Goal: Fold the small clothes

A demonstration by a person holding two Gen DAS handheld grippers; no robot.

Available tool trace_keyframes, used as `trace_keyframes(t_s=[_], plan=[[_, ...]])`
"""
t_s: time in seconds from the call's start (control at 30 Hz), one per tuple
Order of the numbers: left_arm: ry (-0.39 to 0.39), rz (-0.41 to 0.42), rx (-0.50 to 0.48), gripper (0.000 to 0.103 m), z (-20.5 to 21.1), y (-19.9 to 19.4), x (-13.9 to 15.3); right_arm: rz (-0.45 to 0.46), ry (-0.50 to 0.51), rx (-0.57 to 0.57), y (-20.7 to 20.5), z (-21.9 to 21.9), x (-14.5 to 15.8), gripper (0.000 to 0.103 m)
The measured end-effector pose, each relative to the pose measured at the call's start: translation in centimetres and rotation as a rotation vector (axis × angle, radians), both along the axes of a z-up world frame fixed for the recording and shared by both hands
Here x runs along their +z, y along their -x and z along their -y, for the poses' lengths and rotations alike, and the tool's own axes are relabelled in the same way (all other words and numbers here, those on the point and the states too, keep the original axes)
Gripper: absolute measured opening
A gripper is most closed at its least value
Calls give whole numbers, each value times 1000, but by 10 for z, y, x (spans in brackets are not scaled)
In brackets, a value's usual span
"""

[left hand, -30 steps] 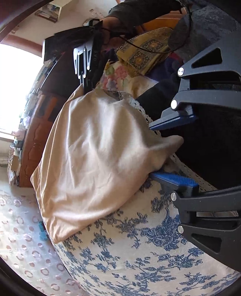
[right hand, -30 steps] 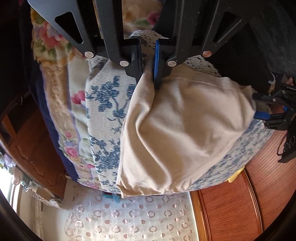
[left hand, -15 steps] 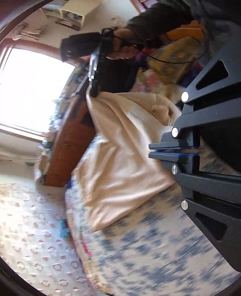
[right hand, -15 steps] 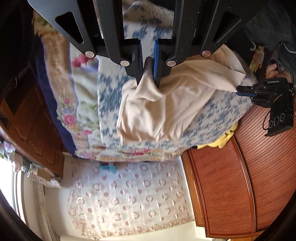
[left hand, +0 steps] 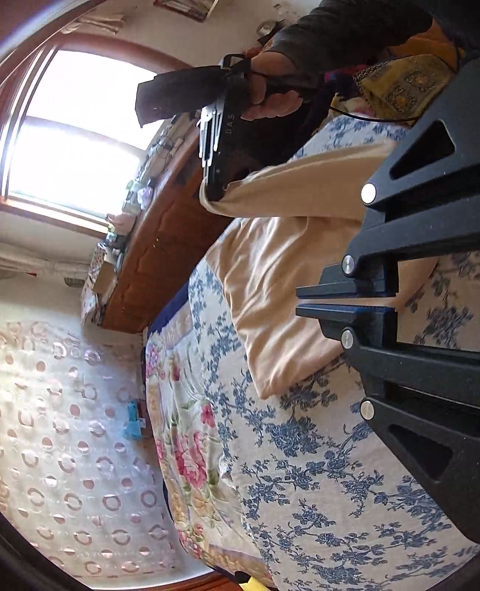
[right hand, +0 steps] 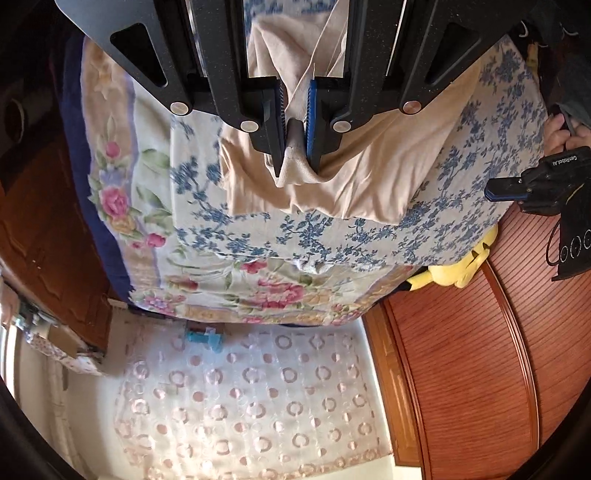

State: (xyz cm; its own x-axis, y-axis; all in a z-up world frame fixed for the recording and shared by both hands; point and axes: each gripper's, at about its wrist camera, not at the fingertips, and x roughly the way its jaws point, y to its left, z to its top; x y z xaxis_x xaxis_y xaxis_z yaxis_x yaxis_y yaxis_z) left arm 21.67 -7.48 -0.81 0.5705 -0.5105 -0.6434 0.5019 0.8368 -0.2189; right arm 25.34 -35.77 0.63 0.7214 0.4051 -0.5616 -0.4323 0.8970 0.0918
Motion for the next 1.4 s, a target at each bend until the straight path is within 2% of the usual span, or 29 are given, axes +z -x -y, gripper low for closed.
trace_keyframes(t_s=[0.23, 0.3, 0.33, 0.37, 0.4, 0.43, 0.47, 0.5, 0.53, 0.63, 0.77, 1.07, 1.23, 1.37, 1.4], plan=[[-42, -12, 30, 4, -2, -23, -23, -48, 50, -25, -55, -11, -8, 9], [-72, -15, 13, 22, 2, -25, -30, -79, 50, -10, -60, -14, -15, 9], [-78, -15, 6, 27, 3, -25, -32, -81, 63, -10, -60, -16, -15, 9], [-82, -15, -4, 43, 4, -25, -35, -78, 71, -16, -59, -16, -15, 9], [-79, -15, -11, 52, 4, -24, -35, -82, 69, -16, -60, -16, -14, 13], [-77, -20, -16, 56, 5, -24, -37, -85, 65, -17, -63, -17, -12, 22], [-79, -31, -17, 67, 5, -24, -39, -80, 63, -24, -59, -14, -10, 26], [-75, -36, -21, 73, 6, -23, -40, -71, 59, -26, -57, -10, -8, 36], [-73, -35, -27, 74, 7, -20, -40, -57, 50, -31, -53, -7, -6, 46], [-76, -38, -35, 77, 9, -13, -42, -11, 34, -58, -22, 6, 0, 52], [-72, -32, -23, 77, 8, 1, -42, 14, 40, -72, 26, 6, -5, 53], [-67, -16, -4, 77, 2, 38, -40, -61, 72, 30, 117, -33, -45, 54], [-67, -2, 3, 77, -4, 55, -35, -97, 90, 79, 136, -56, -72, 54], [-67, 10, 6, 77, -10, 62, -33, -106, 133, 89, 124, -69, -89, 53], [-65, 12, 10, 77, -13, 63, -33, -109, 142, 89, 121, -73, -91, 42]])
